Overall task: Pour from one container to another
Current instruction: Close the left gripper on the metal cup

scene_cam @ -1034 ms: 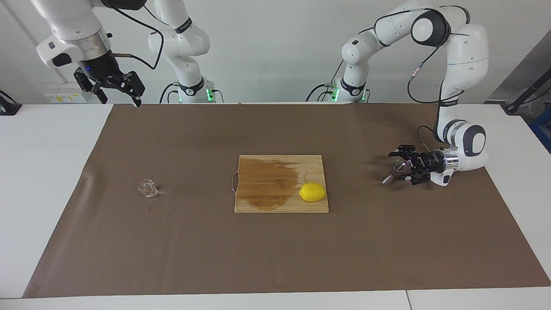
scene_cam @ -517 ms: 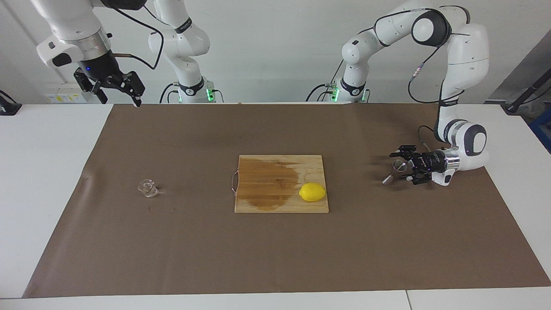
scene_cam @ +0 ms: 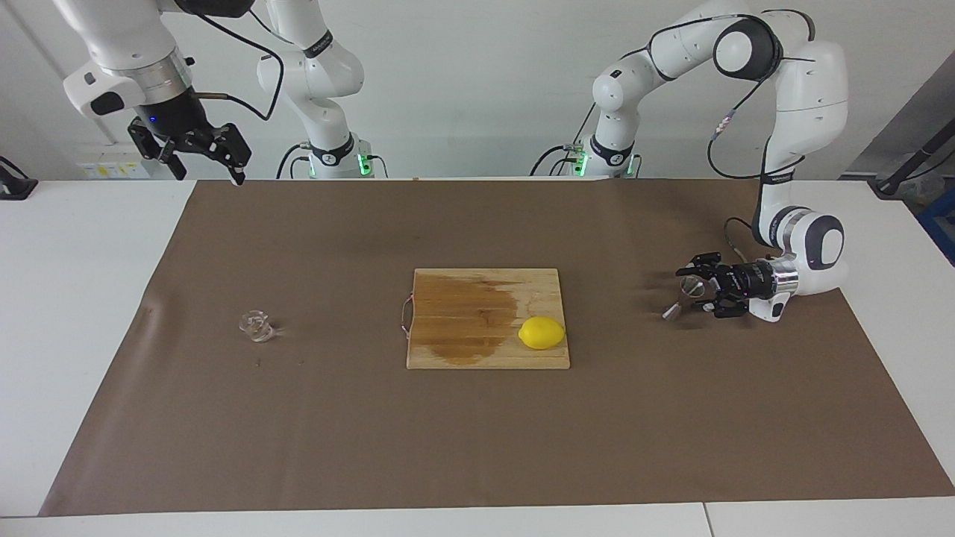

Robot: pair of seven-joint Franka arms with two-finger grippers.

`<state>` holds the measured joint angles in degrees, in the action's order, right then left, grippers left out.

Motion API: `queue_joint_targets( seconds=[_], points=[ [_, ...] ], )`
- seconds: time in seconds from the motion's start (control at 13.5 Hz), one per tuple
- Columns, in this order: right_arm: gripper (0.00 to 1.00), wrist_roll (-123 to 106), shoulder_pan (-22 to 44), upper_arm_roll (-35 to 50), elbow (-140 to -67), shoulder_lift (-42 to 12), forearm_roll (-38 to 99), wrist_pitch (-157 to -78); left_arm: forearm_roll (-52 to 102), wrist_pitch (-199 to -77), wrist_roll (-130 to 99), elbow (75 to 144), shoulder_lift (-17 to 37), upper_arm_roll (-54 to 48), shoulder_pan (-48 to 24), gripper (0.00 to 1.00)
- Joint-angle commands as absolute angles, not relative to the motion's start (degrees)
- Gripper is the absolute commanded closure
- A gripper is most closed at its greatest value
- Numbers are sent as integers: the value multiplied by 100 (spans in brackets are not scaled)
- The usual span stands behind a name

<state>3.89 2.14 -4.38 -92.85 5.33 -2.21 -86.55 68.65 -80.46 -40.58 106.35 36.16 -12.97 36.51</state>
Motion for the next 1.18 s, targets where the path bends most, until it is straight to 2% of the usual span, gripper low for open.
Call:
queue_joint_targets(
  seconds=[0.0, 0.52, 0.96, 1.11],
  points=[
    [0, 431, 202, -431, -9352, 615, -88, -8648, 6970, -8182, -4017, 10705, 3604, -1362, 3718, 40],
    [0, 431, 202, -431, -9352, 615, -88, -8648, 6970, -8209, -4017, 10705, 3604, -1362, 3691, 54],
    [0, 439, 202, -431, -9352, 615, -88, -8648, 6970, -8183, -4052, 10670, 3604, -1362, 3648, 73],
    [0, 431, 202, -431, -9352, 615, -88, -8648, 6978, -8156, -4069, 10626, 3595, -1362, 3534, 74]
  ],
)
